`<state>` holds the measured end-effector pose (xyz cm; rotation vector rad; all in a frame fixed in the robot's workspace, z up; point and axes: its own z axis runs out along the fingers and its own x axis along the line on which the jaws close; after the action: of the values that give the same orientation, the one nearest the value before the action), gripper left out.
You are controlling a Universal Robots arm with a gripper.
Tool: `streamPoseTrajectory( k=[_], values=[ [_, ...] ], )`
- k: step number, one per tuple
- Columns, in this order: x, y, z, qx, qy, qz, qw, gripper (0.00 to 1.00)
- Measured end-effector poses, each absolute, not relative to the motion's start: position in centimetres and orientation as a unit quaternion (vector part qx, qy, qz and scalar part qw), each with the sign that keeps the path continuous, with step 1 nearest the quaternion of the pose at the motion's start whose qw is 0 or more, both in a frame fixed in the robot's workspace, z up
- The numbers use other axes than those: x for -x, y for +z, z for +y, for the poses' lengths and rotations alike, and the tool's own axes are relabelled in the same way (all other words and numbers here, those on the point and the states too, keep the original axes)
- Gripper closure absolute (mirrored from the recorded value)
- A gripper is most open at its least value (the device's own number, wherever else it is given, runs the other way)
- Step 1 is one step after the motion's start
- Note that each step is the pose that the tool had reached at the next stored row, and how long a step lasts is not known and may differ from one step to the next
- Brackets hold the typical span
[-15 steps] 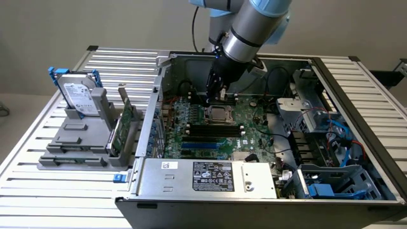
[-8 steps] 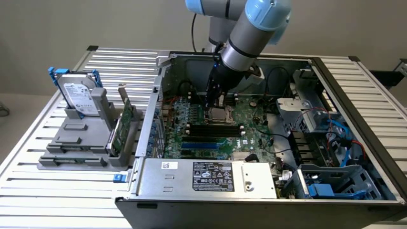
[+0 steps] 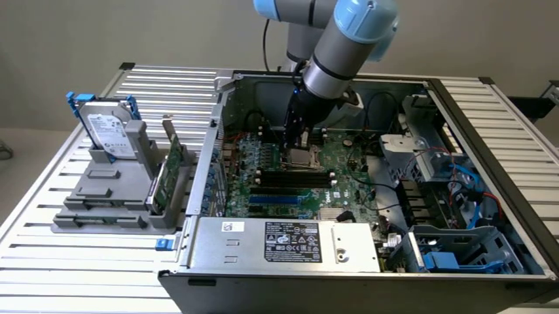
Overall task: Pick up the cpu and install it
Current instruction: 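Close the cpu cover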
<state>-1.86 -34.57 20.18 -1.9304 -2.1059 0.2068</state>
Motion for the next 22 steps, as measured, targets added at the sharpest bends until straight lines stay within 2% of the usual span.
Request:
streamPoseTrajectory(
  k=[8, 22],
  values=[
    [1.9, 19.4, -34.6, 0.672, 0.078, -0.725, 0.132, 0.89],
    [3.0, 20.2, -34.7, 0.676, 0.078, -0.720, 0.133, 0.89]
  ],
)
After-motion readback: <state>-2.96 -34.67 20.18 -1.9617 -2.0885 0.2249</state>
